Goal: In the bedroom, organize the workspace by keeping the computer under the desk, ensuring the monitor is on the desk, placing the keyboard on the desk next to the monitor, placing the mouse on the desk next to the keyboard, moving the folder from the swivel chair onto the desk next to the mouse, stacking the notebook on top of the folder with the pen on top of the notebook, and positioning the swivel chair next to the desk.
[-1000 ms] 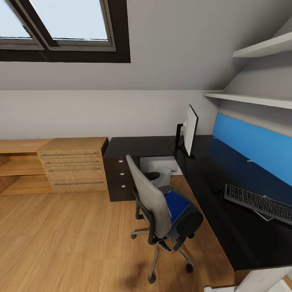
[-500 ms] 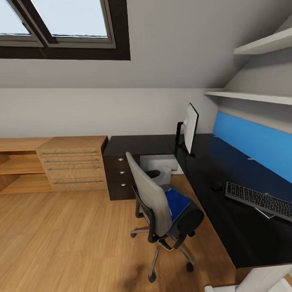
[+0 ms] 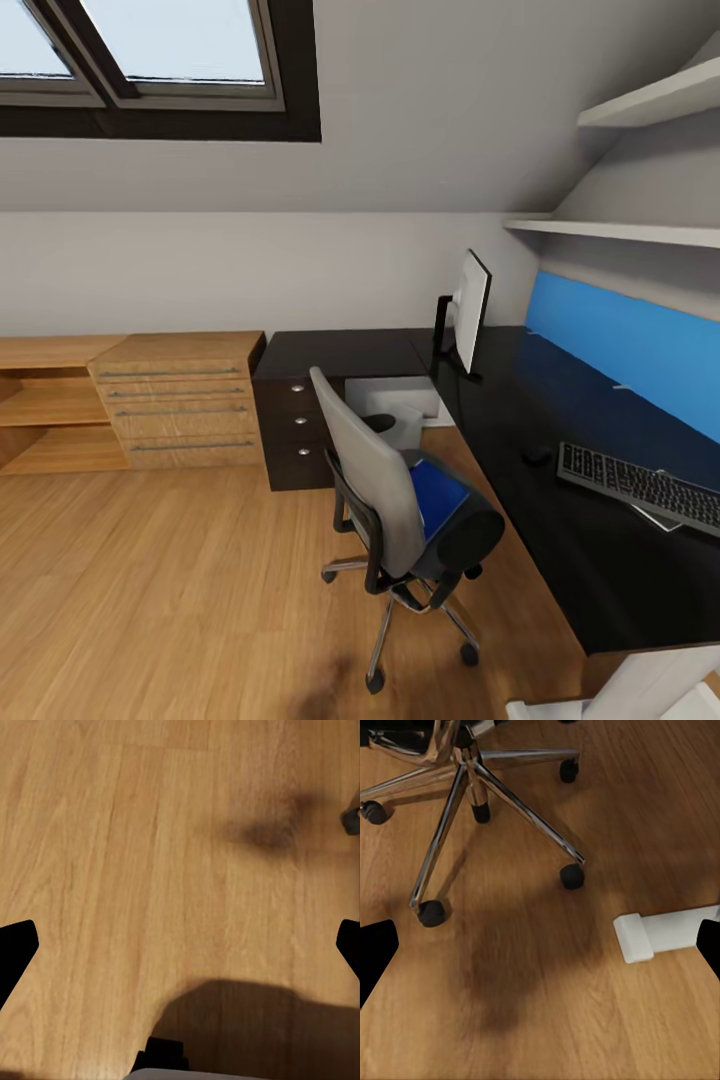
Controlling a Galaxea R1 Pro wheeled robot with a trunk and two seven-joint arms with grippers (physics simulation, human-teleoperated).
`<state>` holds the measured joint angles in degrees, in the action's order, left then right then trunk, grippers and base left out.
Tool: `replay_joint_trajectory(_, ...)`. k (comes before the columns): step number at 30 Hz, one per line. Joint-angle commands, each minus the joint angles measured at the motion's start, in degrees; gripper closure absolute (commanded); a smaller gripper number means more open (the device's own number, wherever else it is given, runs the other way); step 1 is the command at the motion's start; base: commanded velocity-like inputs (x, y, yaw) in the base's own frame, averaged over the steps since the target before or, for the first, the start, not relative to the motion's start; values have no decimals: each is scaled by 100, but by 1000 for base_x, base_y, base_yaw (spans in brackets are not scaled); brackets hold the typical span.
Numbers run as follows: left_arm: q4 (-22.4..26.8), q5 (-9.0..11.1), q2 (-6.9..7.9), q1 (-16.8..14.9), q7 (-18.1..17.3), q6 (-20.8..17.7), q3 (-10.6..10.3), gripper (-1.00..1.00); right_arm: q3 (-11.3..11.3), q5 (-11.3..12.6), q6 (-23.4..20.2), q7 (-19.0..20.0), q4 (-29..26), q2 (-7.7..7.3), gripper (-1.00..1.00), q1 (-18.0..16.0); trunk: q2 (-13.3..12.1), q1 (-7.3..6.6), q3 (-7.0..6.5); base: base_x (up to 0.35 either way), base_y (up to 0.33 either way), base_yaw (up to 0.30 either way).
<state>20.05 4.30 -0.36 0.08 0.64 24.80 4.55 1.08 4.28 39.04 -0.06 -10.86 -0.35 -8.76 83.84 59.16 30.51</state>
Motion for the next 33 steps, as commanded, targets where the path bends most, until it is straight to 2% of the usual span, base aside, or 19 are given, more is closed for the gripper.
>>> replay_joint_trajectory(1,6,27,-5,1,-11,7,15,-100,-3,38,20,15,2,0,-100,-3,44,23,23,0,0,0)
replay_joint_trajectory(5,7,27,-4,1,-9,7,13,-100,-3,38,24,15,4,7,-100,-3,205,110,95,0,0,54)
replay_joint_trajectory(16,77,27,-17,1,-1,3,18,-100,-2,38,25,15,5,4,-100,-3,646,352,298,0,0,212)
replay_joint_trajectory(20,92,27,-17,1,-2,-1,19,-100,-3,38,25,15,1,1,-100,-3,806,440,371,-68,0,37)
replay_joint_trajectory(27,95,27,-17,1,-2,2,23,-100,-3,38,25,15,1,0,-100,-3,1087,594,497,-255,0,6)
replay_joint_trajectory(33,99,27,-17,1,1,6,23,-100,-3,38,20,15,-3,0,-100,-3,1328,725,604,-50,0,0)
